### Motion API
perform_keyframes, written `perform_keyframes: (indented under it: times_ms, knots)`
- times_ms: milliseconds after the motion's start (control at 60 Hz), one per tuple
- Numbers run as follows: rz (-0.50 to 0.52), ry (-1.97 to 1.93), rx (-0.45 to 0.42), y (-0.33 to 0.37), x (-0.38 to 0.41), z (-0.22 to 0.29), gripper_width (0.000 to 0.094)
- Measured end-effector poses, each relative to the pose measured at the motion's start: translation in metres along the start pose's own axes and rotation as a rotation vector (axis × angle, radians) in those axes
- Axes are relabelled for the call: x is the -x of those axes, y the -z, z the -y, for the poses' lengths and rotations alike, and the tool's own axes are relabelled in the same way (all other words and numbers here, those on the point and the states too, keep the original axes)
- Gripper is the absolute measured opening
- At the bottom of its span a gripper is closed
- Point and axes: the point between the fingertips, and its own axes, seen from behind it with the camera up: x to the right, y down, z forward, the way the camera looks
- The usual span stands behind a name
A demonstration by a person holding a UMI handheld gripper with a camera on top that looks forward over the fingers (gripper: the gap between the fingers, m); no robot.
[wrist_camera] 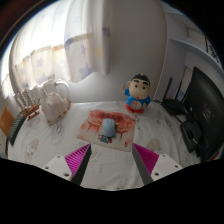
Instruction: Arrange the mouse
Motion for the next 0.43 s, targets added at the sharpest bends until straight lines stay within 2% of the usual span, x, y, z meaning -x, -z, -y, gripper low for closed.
perform_keyframes:
  times_ms: [83, 183, 433]
  knots:
    - [-0.018, 0.02, 0.017, 0.04, -0.004, -0.017, 0.0847]
    - [-0.029, 0.02, -0.003, 0.07, -0.005, -0.026, 0.0845]
    - [-0.013, -0.005, 0.01, 0.086, -0.001, -0.042, 0.0846]
